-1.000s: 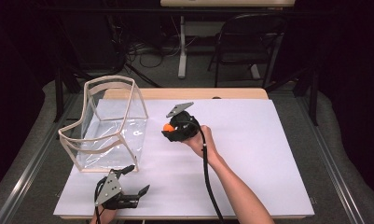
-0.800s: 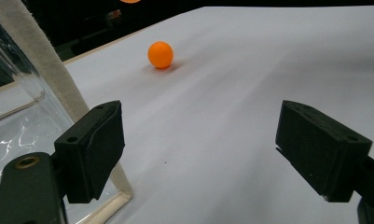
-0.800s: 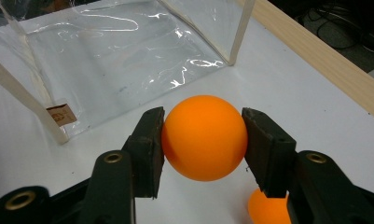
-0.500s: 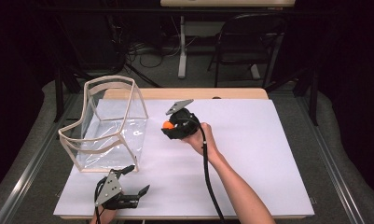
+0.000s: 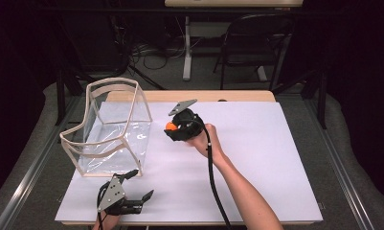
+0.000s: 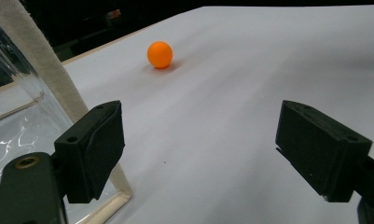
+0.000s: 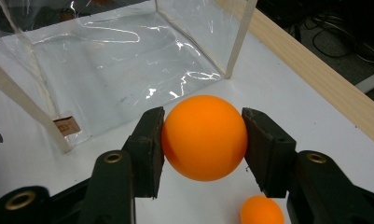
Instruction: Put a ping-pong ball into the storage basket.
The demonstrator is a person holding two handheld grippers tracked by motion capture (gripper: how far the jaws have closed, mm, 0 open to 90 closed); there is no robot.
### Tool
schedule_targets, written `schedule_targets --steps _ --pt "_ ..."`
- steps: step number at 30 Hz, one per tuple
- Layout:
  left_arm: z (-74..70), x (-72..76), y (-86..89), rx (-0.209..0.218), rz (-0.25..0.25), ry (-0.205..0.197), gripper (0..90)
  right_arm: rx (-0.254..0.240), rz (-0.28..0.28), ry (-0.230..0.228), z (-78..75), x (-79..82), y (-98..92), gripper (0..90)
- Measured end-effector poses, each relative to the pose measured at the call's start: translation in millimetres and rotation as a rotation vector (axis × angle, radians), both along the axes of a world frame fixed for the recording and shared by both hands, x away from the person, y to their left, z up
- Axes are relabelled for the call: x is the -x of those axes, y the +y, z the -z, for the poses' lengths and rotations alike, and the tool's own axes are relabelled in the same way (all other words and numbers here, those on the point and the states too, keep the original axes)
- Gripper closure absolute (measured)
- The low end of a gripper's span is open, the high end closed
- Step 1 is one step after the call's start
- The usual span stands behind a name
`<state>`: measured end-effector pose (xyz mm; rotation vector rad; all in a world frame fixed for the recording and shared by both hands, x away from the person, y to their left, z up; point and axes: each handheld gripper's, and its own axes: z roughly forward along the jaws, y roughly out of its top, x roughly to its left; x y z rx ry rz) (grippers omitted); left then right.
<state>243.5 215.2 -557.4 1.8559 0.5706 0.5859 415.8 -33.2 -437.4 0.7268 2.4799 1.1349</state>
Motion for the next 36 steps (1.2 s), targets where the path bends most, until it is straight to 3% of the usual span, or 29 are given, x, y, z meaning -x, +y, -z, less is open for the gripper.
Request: schedule_targets --steps 36 --pt "-0.2 0.0 0.0 0.000 0.001 -0.002 15.5 0.017 -0.026 -0.040 -23.6 0.6 10.3 50.9"
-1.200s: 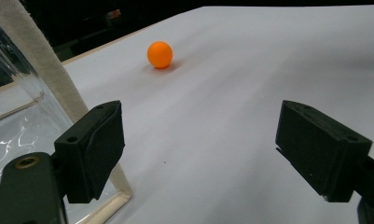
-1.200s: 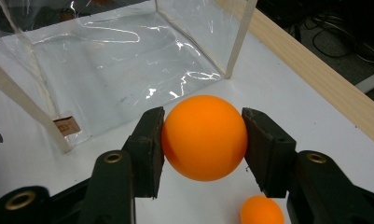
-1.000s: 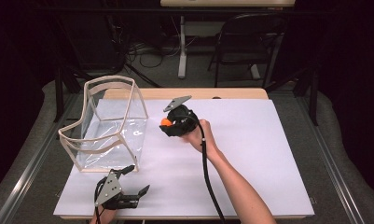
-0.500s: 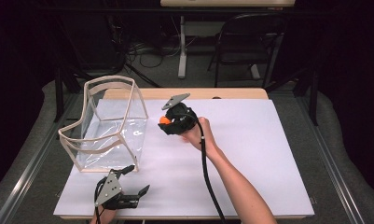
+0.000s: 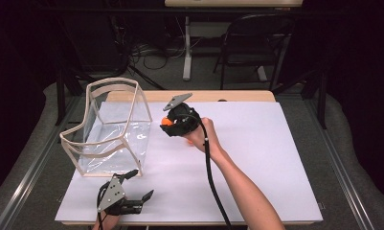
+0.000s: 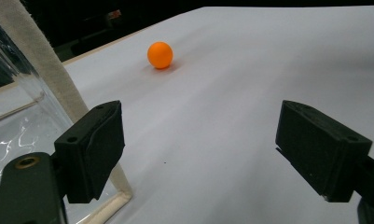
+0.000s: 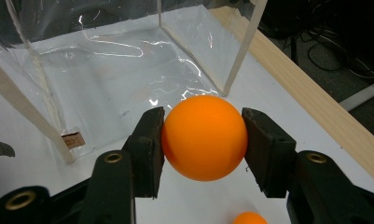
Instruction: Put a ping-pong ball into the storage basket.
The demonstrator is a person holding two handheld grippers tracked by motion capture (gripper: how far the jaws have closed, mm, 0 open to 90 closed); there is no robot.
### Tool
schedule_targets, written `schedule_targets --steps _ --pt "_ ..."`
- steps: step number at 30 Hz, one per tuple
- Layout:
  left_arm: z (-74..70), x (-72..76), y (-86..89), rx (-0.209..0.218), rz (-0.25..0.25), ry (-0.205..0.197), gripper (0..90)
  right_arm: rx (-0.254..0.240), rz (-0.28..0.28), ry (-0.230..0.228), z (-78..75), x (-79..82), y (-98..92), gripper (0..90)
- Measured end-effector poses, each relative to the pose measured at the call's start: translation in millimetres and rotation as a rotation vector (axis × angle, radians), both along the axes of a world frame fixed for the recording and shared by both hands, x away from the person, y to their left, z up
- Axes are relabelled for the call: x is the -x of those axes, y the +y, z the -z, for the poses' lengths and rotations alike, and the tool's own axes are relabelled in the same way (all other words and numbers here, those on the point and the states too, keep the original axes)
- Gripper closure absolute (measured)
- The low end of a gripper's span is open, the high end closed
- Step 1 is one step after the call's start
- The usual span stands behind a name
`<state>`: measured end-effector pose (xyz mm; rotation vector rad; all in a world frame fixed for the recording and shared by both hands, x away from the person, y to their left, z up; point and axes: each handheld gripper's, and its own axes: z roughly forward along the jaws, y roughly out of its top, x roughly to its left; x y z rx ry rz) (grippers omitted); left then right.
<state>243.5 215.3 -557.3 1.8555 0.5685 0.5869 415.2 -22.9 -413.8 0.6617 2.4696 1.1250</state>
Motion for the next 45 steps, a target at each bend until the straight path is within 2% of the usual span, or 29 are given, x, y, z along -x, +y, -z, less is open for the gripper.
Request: schedule_targets --steps 28,45 --pt "-0.2 0.3 0.2 0.002 0.000 -0.001 15.5 0.004 -0.014 -0.022 -14.6 -1.8 7.4 50.8" --pt "0.0 0.3 -0.3 0.005 0.001 -0.002 15.5 0.003 -0.031 -0.033 -25.8 -2.8 18.3 50.8"
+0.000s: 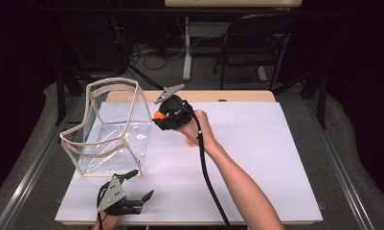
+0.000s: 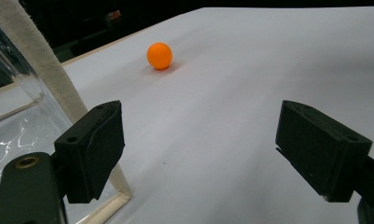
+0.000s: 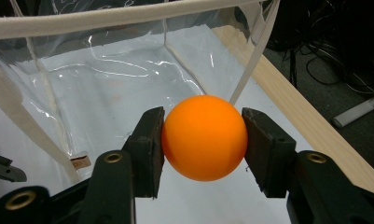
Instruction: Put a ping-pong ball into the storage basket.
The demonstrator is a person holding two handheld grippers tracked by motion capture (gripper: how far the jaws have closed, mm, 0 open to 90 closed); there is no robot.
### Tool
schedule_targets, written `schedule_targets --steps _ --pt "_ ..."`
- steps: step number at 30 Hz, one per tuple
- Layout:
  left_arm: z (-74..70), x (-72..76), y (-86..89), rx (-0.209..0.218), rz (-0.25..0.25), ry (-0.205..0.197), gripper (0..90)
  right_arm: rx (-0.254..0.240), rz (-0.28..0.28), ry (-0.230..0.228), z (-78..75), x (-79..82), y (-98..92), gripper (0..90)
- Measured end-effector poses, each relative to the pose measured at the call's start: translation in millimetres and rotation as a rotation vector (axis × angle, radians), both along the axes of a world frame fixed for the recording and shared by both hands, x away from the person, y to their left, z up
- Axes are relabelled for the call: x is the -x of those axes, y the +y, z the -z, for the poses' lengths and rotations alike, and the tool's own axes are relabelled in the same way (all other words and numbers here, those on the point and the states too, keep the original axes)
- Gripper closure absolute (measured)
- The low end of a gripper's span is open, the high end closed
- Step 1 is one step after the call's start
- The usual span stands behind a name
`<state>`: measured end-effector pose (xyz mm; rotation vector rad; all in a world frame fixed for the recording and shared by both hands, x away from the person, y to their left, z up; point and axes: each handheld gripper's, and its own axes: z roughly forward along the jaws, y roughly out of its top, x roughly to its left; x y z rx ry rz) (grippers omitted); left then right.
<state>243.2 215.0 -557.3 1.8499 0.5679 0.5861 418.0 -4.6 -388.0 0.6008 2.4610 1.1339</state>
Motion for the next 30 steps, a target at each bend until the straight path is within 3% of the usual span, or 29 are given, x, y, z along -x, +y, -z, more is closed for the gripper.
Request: schedule_targets --steps 30 --pt "-0.4 0.4 0.9 0.001 0.000 0.002 15.5 -0.005 -0.022 -0.019 -17.7 0.8 13.9 50.9"
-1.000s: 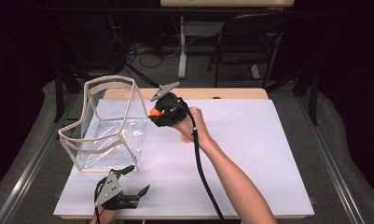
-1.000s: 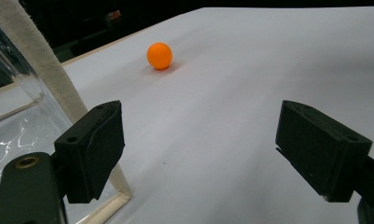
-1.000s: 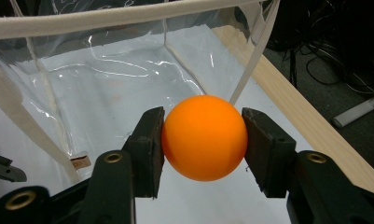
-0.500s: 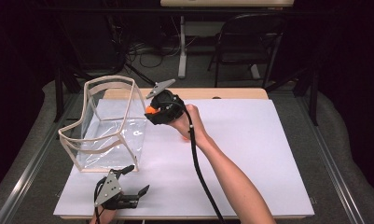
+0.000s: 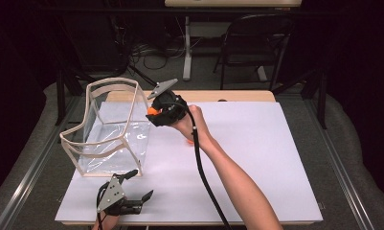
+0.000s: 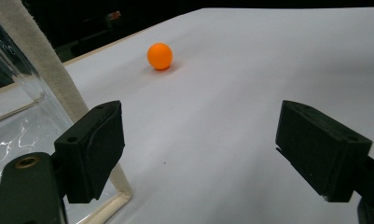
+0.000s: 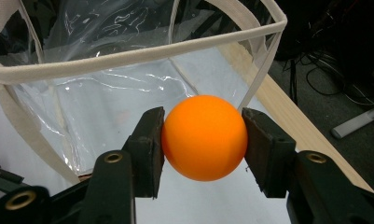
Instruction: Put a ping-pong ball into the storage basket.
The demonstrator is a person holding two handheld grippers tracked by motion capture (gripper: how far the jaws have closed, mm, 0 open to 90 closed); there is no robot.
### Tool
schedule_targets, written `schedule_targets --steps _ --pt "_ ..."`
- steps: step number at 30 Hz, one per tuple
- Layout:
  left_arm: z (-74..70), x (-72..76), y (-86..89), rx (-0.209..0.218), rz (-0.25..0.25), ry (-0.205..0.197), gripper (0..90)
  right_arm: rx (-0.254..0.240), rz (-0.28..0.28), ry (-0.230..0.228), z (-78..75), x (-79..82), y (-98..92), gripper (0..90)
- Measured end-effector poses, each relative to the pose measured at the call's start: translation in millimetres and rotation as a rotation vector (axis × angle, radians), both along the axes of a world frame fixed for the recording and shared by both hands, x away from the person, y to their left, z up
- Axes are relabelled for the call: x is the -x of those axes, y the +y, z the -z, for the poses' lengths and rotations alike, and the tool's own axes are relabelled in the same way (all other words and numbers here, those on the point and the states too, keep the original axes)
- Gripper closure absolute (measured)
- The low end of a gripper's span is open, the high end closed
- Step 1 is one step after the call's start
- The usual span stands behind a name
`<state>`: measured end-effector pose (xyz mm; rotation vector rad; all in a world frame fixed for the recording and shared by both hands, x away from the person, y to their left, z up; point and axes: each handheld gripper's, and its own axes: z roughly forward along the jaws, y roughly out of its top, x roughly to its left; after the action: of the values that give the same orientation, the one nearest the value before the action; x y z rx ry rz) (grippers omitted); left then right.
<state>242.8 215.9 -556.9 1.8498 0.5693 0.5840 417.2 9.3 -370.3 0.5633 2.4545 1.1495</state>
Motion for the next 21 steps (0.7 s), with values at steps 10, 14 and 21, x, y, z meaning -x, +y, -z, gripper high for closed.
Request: schedule_targets --steps 10,14,21 --pt "0.2 0.0 -0.4 0.001 0.001 -0.001 15.5 -0.013 -0.008 -0.006 -7.1 0.8 4.4 50.9" --pt "0.4 -0.1 -0.6 0.005 0.002 -0.002 15.5 -0.017 -0.012 -0.021 -10.0 1.1 6.2 50.9" --pt "0.2 0.1 -0.7 0.006 0.003 -0.003 15.5 -0.014 -0.013 -0.027 -14.8 2.3 10.4 50.9"
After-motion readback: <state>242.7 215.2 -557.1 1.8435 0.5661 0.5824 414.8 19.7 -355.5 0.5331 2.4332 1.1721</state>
